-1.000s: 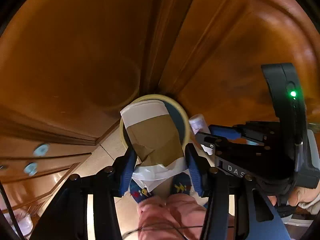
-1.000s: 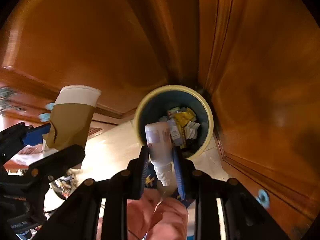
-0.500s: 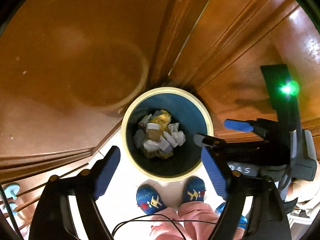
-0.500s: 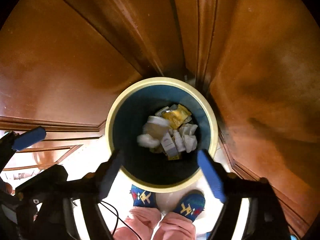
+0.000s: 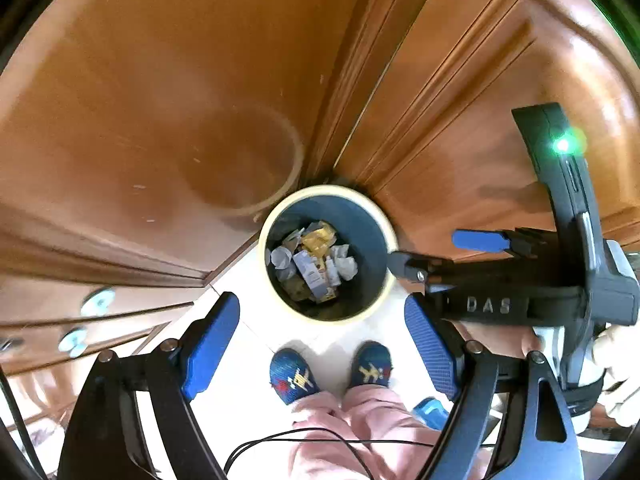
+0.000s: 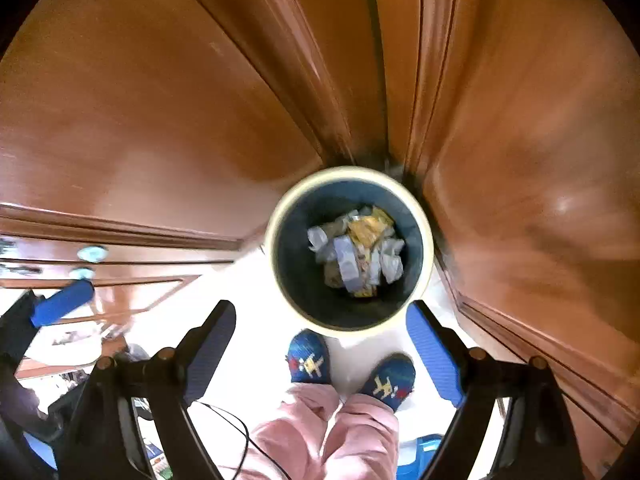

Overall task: Collect trash
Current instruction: 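Raise both empty tools toward the red packet and silver foil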

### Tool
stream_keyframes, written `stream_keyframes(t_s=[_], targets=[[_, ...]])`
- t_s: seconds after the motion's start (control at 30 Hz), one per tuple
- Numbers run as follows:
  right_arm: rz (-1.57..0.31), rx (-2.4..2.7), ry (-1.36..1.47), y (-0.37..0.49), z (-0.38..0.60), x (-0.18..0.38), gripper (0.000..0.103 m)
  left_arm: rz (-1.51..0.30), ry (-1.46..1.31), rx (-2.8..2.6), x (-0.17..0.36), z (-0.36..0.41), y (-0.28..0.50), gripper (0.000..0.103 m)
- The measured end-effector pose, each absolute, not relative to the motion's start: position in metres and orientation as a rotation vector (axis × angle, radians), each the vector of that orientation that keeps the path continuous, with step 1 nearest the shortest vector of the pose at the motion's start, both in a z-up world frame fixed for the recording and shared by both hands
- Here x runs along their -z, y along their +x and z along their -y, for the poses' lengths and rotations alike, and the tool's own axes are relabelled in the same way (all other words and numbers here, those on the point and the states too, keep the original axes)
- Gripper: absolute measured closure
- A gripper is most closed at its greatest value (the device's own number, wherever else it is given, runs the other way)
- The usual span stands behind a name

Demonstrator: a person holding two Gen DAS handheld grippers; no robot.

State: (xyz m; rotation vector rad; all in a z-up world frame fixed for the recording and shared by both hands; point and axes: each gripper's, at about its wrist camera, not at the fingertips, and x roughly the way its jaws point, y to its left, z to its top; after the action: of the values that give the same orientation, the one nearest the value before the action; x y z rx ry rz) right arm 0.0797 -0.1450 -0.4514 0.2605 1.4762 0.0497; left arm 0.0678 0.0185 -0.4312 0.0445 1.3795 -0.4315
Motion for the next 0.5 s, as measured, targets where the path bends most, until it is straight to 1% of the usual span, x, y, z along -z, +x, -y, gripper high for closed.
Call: stream_keyframes(t_s=[0.2,0.33,0.5], targets=[[-1.346,-0.072,0.213,0.075,0.131,0.363,0.016,-1.299,0.004,0.419,0.348,-0.032,0.049,0.020],[-1.311,-0.070,0.187,0.078,0.123,0.304,0.016,-1.226,-0.022,0.415,0.287,-0.040,0.037,0.020],[-1.184,-0.046,0.190,0.078,0.122,0.220,0.017,-1.123,-0.028,0.410,0.214,-0.047,0.026,0.020]])
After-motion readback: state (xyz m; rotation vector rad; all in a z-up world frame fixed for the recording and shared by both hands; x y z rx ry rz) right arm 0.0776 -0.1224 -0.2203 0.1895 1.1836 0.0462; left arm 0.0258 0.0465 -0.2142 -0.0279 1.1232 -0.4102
